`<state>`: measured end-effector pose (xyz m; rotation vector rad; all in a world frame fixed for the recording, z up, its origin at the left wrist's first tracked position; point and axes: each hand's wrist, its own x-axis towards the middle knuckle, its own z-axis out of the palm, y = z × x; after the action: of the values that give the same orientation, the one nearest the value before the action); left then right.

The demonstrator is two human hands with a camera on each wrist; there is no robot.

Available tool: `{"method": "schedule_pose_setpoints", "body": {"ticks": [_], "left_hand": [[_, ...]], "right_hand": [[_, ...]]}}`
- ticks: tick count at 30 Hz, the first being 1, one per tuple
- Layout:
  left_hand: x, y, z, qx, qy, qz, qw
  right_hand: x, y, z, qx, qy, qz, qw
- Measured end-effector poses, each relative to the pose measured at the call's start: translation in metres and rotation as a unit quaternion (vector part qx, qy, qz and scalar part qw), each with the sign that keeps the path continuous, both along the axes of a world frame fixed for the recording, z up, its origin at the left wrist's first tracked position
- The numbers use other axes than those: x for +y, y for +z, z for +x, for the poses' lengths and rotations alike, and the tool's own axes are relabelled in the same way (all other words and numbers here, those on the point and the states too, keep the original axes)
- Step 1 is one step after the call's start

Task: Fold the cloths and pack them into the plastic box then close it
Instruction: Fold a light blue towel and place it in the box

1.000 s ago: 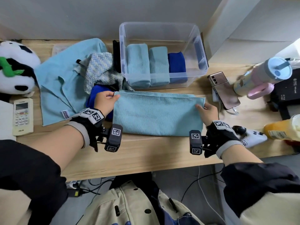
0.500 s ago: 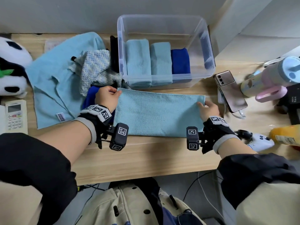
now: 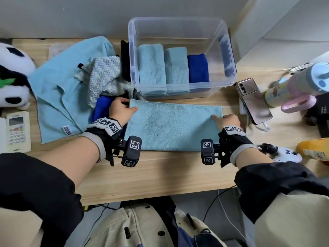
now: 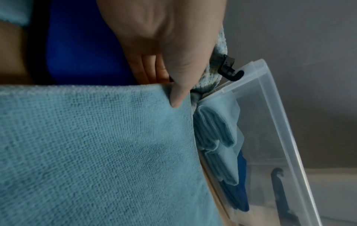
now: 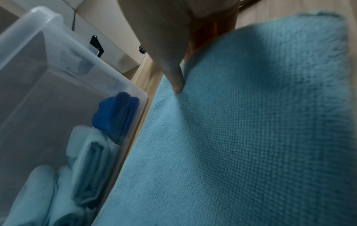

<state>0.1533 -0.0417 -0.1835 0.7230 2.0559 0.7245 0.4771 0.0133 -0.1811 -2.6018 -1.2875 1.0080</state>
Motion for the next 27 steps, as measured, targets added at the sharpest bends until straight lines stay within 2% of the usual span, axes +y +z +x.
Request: {"method": "schedule_pose_setpoints", "body": {"ticks": [4, 7, 9, 12, 13, 15, 18, 20, 24, 27], "left_hand": [[-0.012, 0.008, -0.002, -0.103, -0.041, -0.027, 0.993], [-0.030, 0.018, -0.006, -0.150, -0.116, -0.117, 0.975], [-0.039, 0.024, -0.010, -0.091, -0.216, -0.185, 0.954], [-0.045, 0.036, -0.011, 0.082, -0.367, -0.204, 0.904], [-0.045, 0.040, -0.009, 0.128, -0.397, -0.192, 0.888], [-0.041, 0.050, 0.004, 0.157, -0.425, -0.138, 0.881], [-0.034, 0.075, 0.031, 0.071, -0.434, 0.019, 0.898], [-0.030, 0.097, 0.048, 0.017, -0.441, 0.106, 0.891], [-0.028, 0.124, 0.068, -0.044, -0.431, 0.165, 0.886], [-0.032, 0.131, 0.073, -0.050, -0.412, 0.193, 0.889]], "right_hand": [[-0.010, 0.005, 0.003, 0.036, 0.022, 0.035, 0.999], [-0.019, 0.013, -0.003, 0.103, 0.017, 0.105, 0.989], [-0.027, 0.018, -0.009, 0.180, 0.018, 0.144, 0.973], [-0.039, 0.031, -0.019, 0.256, 0.069, 0.169, 0.949], [-0.042, 0.037, -0.023, 0.268, 0.093, 0.171, 0.944], [-0.048, 0.049, -0.032, 0.298, 0.142, 0.172, 0.928], [-0.056, 0.067, -0.045, 0.320, 0.235, 0.179, 0.900], [-0.061, 0.077, -0.051, 0.314, 0.294, 0.190, 0.882], [-0.072, 0.101, -0.061, 0.312, 0.350, 0.220, 0.856], [-0.076, 0.109, -0.062, 0.285, 0.348, 0.223, 0.865]]}}
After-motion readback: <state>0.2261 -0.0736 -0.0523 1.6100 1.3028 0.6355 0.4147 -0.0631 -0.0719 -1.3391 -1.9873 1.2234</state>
